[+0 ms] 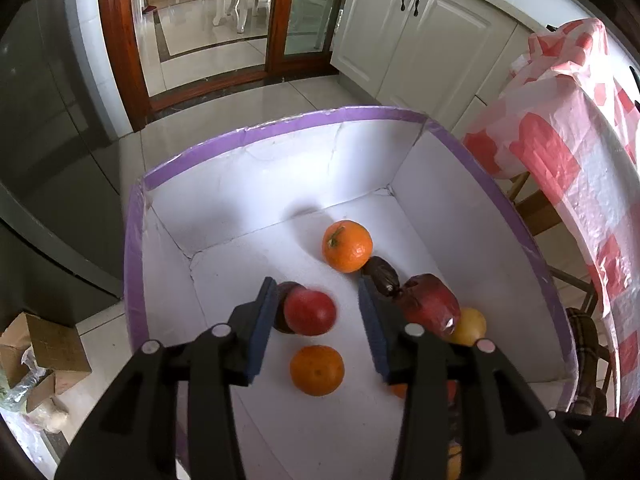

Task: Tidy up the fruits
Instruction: 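Open the left tool to drop the tomato while the right tool drops the melon, then move both open tools back over the remaining fruits on the tablecloth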

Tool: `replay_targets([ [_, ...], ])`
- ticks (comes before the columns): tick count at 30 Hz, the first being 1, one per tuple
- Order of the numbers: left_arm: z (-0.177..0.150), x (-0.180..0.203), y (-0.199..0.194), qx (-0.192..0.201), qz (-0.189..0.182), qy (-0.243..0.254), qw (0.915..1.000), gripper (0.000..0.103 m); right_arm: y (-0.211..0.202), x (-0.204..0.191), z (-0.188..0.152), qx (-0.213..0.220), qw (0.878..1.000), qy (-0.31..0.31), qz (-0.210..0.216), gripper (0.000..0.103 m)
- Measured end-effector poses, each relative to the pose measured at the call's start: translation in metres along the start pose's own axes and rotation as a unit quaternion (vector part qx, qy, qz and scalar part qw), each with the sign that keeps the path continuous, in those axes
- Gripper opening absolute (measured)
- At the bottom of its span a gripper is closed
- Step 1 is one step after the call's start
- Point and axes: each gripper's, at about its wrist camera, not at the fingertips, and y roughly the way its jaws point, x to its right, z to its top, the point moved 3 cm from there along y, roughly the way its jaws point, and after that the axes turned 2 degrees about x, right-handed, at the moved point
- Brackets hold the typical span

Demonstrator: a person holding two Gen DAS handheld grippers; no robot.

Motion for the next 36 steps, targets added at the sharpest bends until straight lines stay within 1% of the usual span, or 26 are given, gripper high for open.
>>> replay_targets([
  [1, 0.0, 0.0, -0.001, 0.001, 0.001, -0.001, 1.0, 0.054, -0.002, -0.001, 0.0, 0.001, 1.0, -0.003, -0.001, 0.046],
  [3, 0.0, 0.0, -0.002, 0.005, 0.005, -0.008, 0.9999, 0.072, -0.004, 0.0, 0.001, 0.01, 1.0, -0.007, -0.003, 0.052],
  [4, 0.001, -0.002, -0.003, 0.009, 0.007, -0.012, 0.9999, 0.076, -0.008, 0.0, 0.001, 0.016, 1.0, -0.009, -0.005, 0.067],
  [5, 0.001, -0.003, -0.004, 0.012, 0.006, -0.015, 0.9998, 0.082, -0.011, 0.001, 0.002, 0.021, 1.0, -0.011, -0.007, 0.073],
  [8, 0.003, -0.004, -0.006, 0.015, 0.014, -0.019, 0.9996, 0.092, -0.023, 0.001, 0.003, 0.037, 0.999, -0.018, -0.01, 0.073],
  [10, 0.006, -0.002, -0.009, 0.019, 0.029, -0.014, 0.9993, 0.093, -0.036, 0.003, 0.005, 0.054, 0.998, -0.02, -0.013, 0.073],
  [12, 0.01, 0.001, -0.013, 0.029, 0.056, -0.004, 0.998, 0.093, -0.053, 0.009, 0.006, 0.079, 0.997, -0.012, -0.011, 0.075],
  [14, 0.019, 0.008, -0.023, 0.049, 0.088, 0.009, 0.9949, 0.095, -0.07, 0.017, 0.008, 0.103, 0.995, 0.001, -0.015, 0.077],
  [15, 0.025, 0.013, -0.03, 0.062, 0.096, 0.015, 0.9934, 0.095, -0.081, 0.023, 0.008, 0.117, 0.993, 0.009, -0.019, 0.078],
  [16, 0.032, 0.022, -0.038, 0.079, 0.1, 0.021, 0.9916, 0.095, -0.095, 0.032, 0.008, 0.139, 0.99, 0.024, -0.024, 0.079],
  [18, 0.046, 0.04, -0.055, 0.108, 0.102, 0.035, 0.9883, 0.1, -0.117, 0.047, 0.007, 0.17, 0.984, 0.047, -0.035, 0.081],
  [20, 0.063, 0.071, -0.076, 0.146, 0.101, 0.057, 0.9825, 0.101, -0.144, 0.068, 0.002, 0.208, 0.974, 0.076, -0.053, 0.085],
  [21, 0.068, 0.084, -0.082, 0.157, 0.098, 0.066, 0.9805, 0.101, -0.157, 0.078, -0.001, 0.224, 0.968, 0.091, -0.066, 0.086],
  [22, 0.076, 0.106, -0.091, 0.17, 0.09, 0.082, 0.9779, 0.101, -0.173, 0.091, -0.007, 0.243, 0.96, 0.107, -0.087, 0.087],
  [24, 0.086, 0.142, -0.1, 0.179, 0.075, 0.109, 0.975, 0.101, -0.195, 0.112, -0.019, 0.268, 0.946, 0.134, -0.12, 0.087],
  [26, 0.094, 0.189, -0.104, 0.18, 0.055, 0.142, 0.9717, 0.101, -0.222, 0.142, -0.037, 0.293, 0.926, 0.177, -0.157, 0.087],
  [27, 0.095, 0.21, -0.106, 0.179, 0.046, 0.157, 0.9702, 0.101, -0.237, 0.161, -0.052, 0.307, 0.911, 0.21, -0.176, 0.087],
  [28, 0.095, 0.24, -0.106, 0.175, 0.035, 0.175, 0.9683, 0.101, -0.246, 0.175, -0.062, 0.314, 0.901, 0.232, -0.19, 0.087],
  [30, 0.095, 0.285, -0.105, 0.168, 0.013, 0.202, 0.9649, 0.101, -0.264, 0.203, -0.085, 0.32, 0.879, 0.273, -0.223, 0.087],
  [31, 0.094, 0.316, -0.102, 0.158, -0.005, 0.22, 0.9628, 0.101, -0.273, 0.22, -0.099, 0.322, 0.866, 0.299, -0.24, 0.087],
  [33, 0.087, 0.362, -0.093, 0.136, -0.036, 0.248, 0.9585, 0.101, -0.285, 0.249, -0.125, 0.325, 0.841, 0.345, -0.26, 0.087],
  [34, 0.083, 0.396, -0.086, 0.122, -0.063, 0.267, 0.9538, 0.101, -0.292, 0.268, -0.142, 0.328, 0.824, 0.376, -0.268, 0.087],
  [36, 0.078, 0.434, -0.075, 0.117, -0.088, 0.283, 0.9479, 0.101, -0.296, 0.294, -0.165, 0.327, 0.801, 0.415, -0.281, 0.087],
])
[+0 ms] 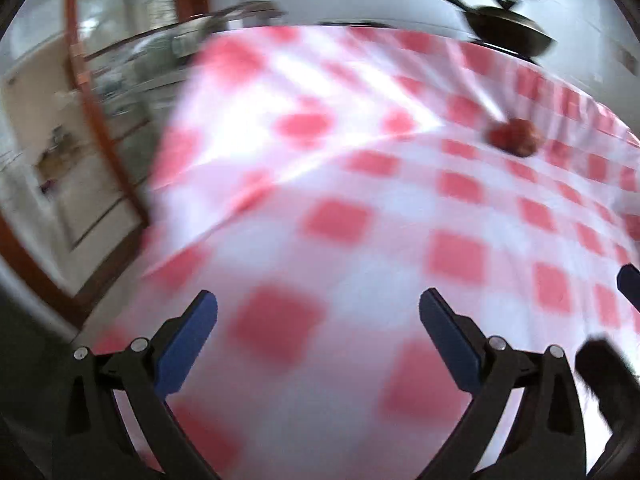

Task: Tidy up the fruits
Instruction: 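Move both open tools back over the remaining fruits on the tablecloth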

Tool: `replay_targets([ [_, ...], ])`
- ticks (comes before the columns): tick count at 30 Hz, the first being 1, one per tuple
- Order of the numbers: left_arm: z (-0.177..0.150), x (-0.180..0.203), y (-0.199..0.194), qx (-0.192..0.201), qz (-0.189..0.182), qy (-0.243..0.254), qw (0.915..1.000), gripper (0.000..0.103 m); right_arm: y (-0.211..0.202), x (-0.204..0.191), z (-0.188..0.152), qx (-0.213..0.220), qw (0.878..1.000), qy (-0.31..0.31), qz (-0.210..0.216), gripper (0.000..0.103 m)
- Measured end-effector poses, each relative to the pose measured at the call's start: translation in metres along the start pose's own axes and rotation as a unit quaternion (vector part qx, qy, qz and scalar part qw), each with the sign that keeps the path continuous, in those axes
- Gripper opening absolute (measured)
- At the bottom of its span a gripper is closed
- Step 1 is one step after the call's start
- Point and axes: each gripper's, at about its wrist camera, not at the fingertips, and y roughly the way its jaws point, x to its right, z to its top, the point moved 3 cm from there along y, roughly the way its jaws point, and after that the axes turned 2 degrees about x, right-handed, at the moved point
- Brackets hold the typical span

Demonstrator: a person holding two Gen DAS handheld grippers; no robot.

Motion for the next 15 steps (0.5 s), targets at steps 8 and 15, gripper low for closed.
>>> replay_targets([
  [8, 0.048, 0.098, 0.08, -0.031, -0.115, 0.002, 0.9929, 0.101, 0.044, 0.139, 0.026, -0.019, 0.99, 0.102, -0.098, 0.087],
  [15, 0.066, 0.111, 0.109, -0.047, -0.199, -0.037, 0.9782, 0.101, 0.09, 0.225, 0.043, -0.036, 0.977, 0.16, -0.133, 0.087],
])
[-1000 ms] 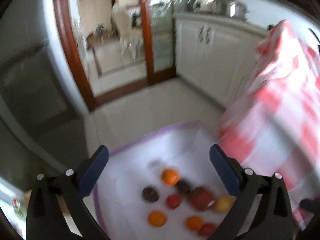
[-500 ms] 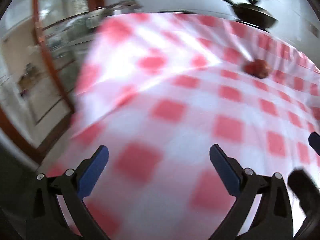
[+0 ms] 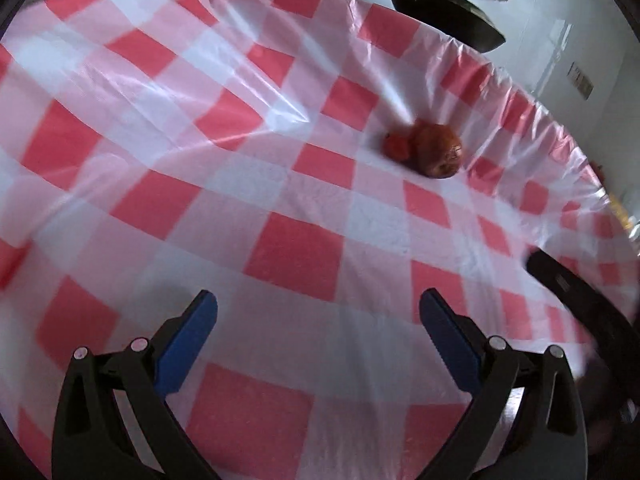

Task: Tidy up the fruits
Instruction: 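Move both open tools back over the remaining fruits on the tablecloth, then grasp the large brown-red fruit with the right tool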

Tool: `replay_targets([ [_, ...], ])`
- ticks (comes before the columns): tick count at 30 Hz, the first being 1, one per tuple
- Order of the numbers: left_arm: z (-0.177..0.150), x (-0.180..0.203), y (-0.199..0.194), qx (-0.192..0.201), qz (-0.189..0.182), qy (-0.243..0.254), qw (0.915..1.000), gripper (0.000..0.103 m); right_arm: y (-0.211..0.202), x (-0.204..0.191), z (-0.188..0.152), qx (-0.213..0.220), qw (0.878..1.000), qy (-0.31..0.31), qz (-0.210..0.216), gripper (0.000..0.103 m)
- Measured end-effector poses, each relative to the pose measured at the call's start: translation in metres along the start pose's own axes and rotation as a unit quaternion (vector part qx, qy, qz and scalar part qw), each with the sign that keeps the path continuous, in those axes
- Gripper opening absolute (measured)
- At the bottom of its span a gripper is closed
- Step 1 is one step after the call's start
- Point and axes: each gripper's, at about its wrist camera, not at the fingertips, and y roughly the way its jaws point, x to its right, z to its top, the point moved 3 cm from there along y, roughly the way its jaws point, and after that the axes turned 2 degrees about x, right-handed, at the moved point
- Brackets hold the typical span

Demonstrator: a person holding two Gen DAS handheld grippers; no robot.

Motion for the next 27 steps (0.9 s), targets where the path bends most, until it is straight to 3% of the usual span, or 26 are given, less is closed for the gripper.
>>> replay_targets([
  [6, -0.002, -0.012, -0.006, 0.012, -0.019, -0.034, 0.9992, 0.101, 0.058, 0.016, 0.036, -0.01, 0.999, 0.023, -0.02, 0.087],
  [13, -0.002, -0.015, -0.011, 0.032, -0.023, -0.043, 0.9983, 0.101, 0.118, -0.009, 0.071, -0.025, 0.999, 0.03, -0.001, 0.087],
  [21, -0.001, -0.018, -0.012, 0.038, -0.019, -0.045, 0.9981, 0.101, 0.168, -0.018, 0.095, -0.045, 0.998, 0.038, -0.025, 0.087],
  [22, -0.001, -0.018, -0.012, 0.039, -0.019, -0.046, 0.998, 0.101, 0.17, -0.018, 0.095, -0.052, 0.998, 0.039, -0.016, 0.079],
  [23, -0.001, -0.018, -0.012, 0.039, -0.018, -0.045, 0.9981, 0.101, 0.169, -0.018, 0.094, -0.053, 0.998, 0.038, 0.0, 0.065],
  [27, -0.002, -0.017, -0.011, 0.038, -0.012, -0.044, 0.9982, 0.101, 0.144, -0.012, 0.076, -0.064, 0.997, 0.044, 0.022, 0.066],
])
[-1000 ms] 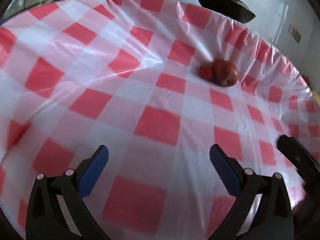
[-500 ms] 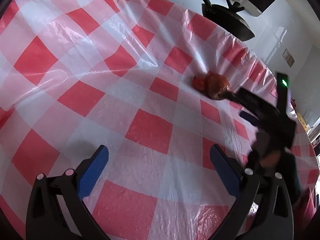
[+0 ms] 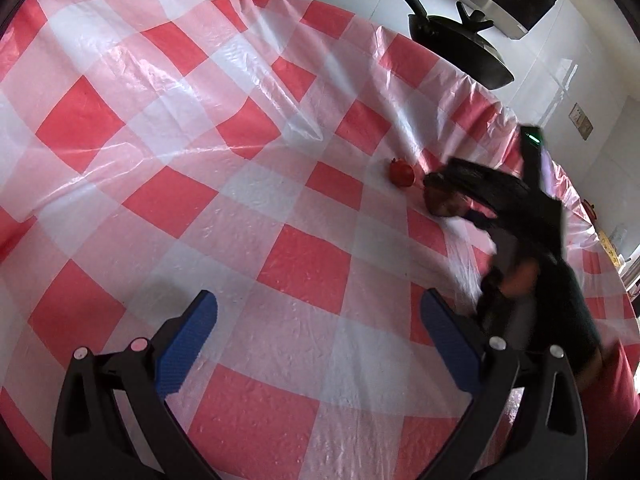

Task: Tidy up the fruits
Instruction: 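Grasp the large brown-red fruit with the right tool, then grasp the small red tomato with the left tool while the right tool holds the brown-red fruit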

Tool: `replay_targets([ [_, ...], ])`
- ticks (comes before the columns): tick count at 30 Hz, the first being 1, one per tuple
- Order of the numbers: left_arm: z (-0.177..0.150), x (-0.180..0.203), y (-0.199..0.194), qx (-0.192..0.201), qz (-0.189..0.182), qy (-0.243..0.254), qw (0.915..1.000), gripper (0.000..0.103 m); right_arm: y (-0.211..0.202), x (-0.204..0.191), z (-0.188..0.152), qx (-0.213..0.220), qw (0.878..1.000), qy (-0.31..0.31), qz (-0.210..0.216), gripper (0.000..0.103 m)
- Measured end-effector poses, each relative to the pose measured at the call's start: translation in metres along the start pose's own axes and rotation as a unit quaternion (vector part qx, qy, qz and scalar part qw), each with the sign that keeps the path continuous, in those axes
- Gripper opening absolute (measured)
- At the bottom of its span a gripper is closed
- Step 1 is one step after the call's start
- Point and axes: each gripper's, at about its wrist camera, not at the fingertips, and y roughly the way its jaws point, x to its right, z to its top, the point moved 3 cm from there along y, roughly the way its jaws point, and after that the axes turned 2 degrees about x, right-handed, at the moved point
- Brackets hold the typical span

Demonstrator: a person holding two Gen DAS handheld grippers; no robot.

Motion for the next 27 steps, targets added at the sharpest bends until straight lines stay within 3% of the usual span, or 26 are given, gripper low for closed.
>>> replay_targets([
  [5, -0.001, 0.001, 0.001, -0.004, 0.003, 0.004, 1.0, 0.101, -0.06, 0.033, -0.044, 0.037, 0.998, 0.042, 0.001, 0.066],
  [8, -0.002, 0.005, 0.003, -0.011, -0.001, 0.011, 0.9999, 0.101, -0.087, 0.056, -0.053, 0.071, 0.995, 0.073, -0.002, 0.066],
  [15, -0.004, 0.019, 0.018, -0.049, 0.008, 0.039, 0.998, 0.101, -0.088, 0.089, -0.051, 0.097, 0.981, 0.165, 0.02, 0.066],
  [22, 0.045, 0.077, 0.087, -0.043, 0.03, 0.096, 0.994, 0.101, -0.103, 0.081, -0.052, 0.129, 0.984, 0.124, 0.002, 0.066],
  [27, 0.078, 0.108, 0.151, -0.056, 0.029, 0.081, 0.9947, 0.1, -0.106, 0.086, -0.052, 0.136, 0.982, 0.133, 0.0, 0.066],
])
